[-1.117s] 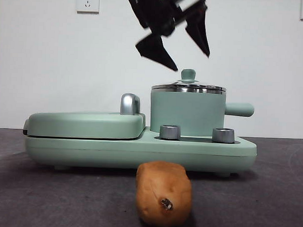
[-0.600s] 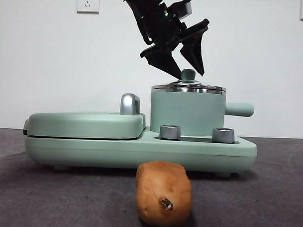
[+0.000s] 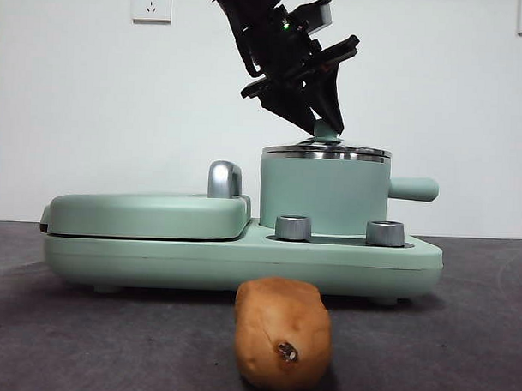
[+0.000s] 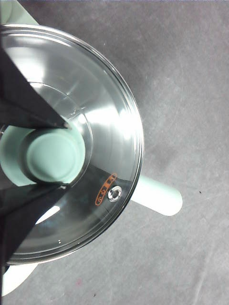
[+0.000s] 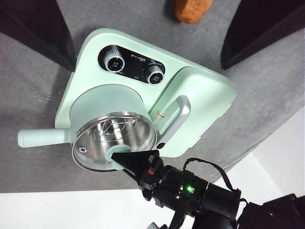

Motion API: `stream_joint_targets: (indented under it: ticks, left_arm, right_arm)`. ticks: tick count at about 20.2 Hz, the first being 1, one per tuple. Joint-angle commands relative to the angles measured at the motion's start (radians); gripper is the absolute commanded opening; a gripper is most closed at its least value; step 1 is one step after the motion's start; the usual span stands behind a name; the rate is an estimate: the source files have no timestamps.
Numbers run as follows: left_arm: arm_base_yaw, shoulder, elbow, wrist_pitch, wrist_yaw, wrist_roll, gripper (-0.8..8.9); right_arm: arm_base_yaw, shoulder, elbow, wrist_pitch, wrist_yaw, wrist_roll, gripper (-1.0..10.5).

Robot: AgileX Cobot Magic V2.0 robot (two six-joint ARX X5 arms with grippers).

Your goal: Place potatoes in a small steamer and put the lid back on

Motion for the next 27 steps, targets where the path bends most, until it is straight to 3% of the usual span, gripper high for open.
stream_joint_targets:
  ticks: [1,4,9,11,16,22,27]
  left_arm:
    - [-0.010,0.025,0.038,0.008,0.009,-0.034,0.48]
    - [-0.003,-0.003,0.058,-0.013,0.009,-0.053,0.48]
    - [0.011,-0.098,0.084,-0.077,0.009,-0.048,0.48]
    - [0.021,-0.145,0.084,-0.109,0.009,-0.041,0.48]
    - [0.076,-0.247,0.084,-0.214,0.009,-0.023,0.47]
    - [0.177,-0.312,0.084,-0.313,0.009,-0.022,0.15]
    - [0.234,-0.319,0.084,-0.319,0.009,-0.023,0.15]
  right_arm:
    - [0.002,0.005,0.014,0.007,0.026,0.010,4.8]
    - [0.002,0.018,0.020,-0.033,0.092,0.012,4.8]
    - [0.032,0.120,0.100,-0.120,0.093,0.020,4.8]
    - [0.079,0.177,0.142,-0.132,0.093,0.056,4.8]
    - [0.301,0.331,0.197,-0.147,0.195,0.155,4.8]
    - [0.651,0.585,0.197,-0.114,0.401,0.307,4.8]
    - [0.772,0.757,0.197,-0.063,0.426,0.380,4.8]
